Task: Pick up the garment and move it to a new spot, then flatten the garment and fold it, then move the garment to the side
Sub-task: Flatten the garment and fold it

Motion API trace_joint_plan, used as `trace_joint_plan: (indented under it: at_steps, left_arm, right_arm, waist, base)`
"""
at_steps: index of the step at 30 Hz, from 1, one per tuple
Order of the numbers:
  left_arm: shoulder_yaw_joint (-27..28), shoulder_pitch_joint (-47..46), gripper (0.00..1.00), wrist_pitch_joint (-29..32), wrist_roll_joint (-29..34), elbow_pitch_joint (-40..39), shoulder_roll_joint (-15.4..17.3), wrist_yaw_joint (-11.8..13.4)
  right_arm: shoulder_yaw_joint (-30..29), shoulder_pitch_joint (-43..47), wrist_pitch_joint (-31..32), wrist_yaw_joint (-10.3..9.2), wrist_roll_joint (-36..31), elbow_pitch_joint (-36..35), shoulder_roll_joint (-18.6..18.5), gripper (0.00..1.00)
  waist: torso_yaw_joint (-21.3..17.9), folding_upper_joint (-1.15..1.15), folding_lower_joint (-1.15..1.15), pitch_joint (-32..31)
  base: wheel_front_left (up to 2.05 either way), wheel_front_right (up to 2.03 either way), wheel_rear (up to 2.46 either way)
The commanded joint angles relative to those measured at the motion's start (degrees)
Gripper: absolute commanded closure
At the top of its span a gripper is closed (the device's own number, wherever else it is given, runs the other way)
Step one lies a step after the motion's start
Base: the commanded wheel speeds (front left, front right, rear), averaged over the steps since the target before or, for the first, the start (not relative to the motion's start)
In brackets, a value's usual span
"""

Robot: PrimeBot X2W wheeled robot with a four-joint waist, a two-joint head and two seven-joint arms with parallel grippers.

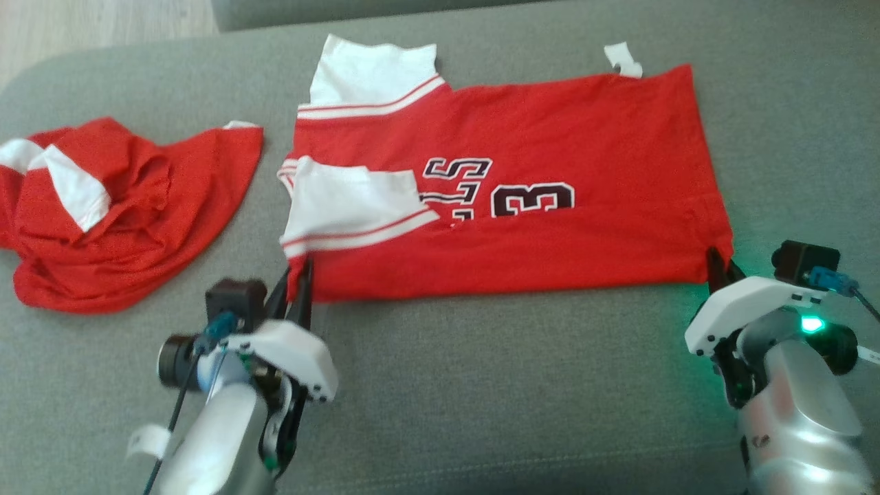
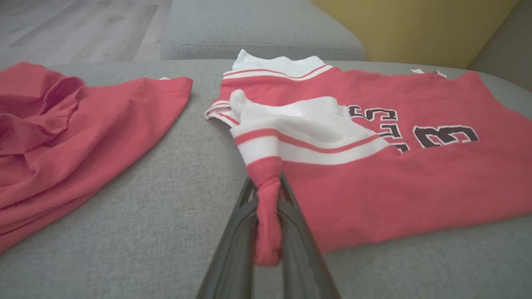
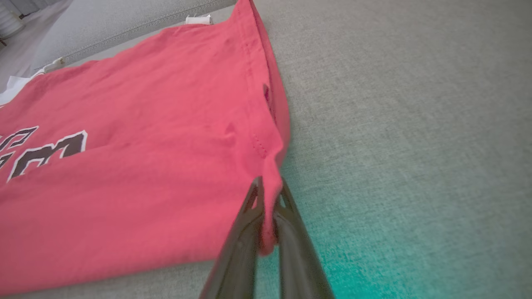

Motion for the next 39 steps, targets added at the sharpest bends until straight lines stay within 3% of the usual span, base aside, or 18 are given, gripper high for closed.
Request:
trace_joint_plan:
  at_steps: [1, 8, 16, 25, 27, 28, 29, 30, 34, 39]
  left_arm:
    - [1.51, -0.33, 1.0, -0.04, -0.33, -1.45, 1.69, 0.15]
    - [1.6, 3.39, 1.0, 1.3, -1.39, -1.76, 3.31, 0.13]
    - [0.7, 9.77, 1.0, 4.6, -2.47, -4.94, 4.96, 0.24]
    - [-0.59, 13.85, 1.0, 9.49, -3.32, -9.52, 6.22, 0.46]
    - [-0.97, 14.17, 1.0, 10.13, -3.51, -9.91, 6.01, 0.5]
    - [-1.12, 14.3, 0.95, 10.6, -3.62, -9.97, 5.89, 0.61]
    - [-1.37, 14.43, 0.36, 11.35, -3.59, -9.92, 5.87, 0.8]
    - [-1.65, 14.54, 0.0, 12.14, -3.42, -9.83, 6.0, 1.02]
    - [-1.83, 14.3, 0.0, 14.3, -2.96, -10.22, 6.74, 2.14]
    - [0.65, 9.96, 0.0, 9.64, -1.73, -14.06, 7.8, 3.86]
  right_arm:
    - [1.58, -0.03, 0.38, -0.04, 0.73, -1.9, -1.04, 1.0]
    - [4.47, 5.37, 5.35, -0.04, 4.26, -5.61, -3.17, 1.0]
    - [4.37, 14.32, 14.04, -0.04, 7.51, -15.08, -5.63, 1.0]
    - [2.45, 21.32, 21.07, -0.04, 8.65, -25.78, -4.8, 1.0]
    - [1.76, 22.0, 21.26, -0.04, 8.39, -27.61, -4.16, 0.0]
    - [1.45, 22.19, 21.18, -0.04, 8.18, -28.43, -3.83, 0.0]
    - [1.31, 22.27, 20.9, -0.04, 7.86, -29.25, -3.56, 0.0]
    - [0.98, 22.26, 20.46, -0.04, 7.49, -29.98, -3.3, 0.0]
    - [0.31, 21.27, 17.7, -0.04, 6.59, -32.29, -2.38, 0.0]
    - [1.75, 18.06, 12.03, -0.04, 6.72, -34.35, -2.07, 0.0]
  waist:
    - [-0.35, 0.0, 0.0, -1.33]
    - [-1.05, 0.0, 0.0, -5.97]
    - [-1.62, 0.0, 0.0, -10.24]
    - [-2.02, 0.0, 0.0, -10.54]
    - [-2.16, 0.0, 0.0, -10.43]
    - [-2.22, 0.0, 0.0, -10.35]
    - [-2.29, 0.0, 0.0, -10.27]
    - [-2.36, 0.0, 0.0, -10.16]
    - [-2.74, 0.0, 0.0, -9.36]
    - [-3.14, 0.0, 0.0, -6.58]
  base:
    - [0.0, 0.0, 0.0]
    - [0.0, 0.0, 0.0]
    - [0.0, 0.0, 0.0]
    - [0.0, 0.0, 0.0]
    - [0.0, 0.0, 0.0]
    - [0.0, 0.0, 0.0]
    - [0.0, 0.0, 0.0]
    - [0.0, 0.0, 0.0]
    - [0.0, 0.0, 0.0]
    - [0.0, 0.0, 0.0]
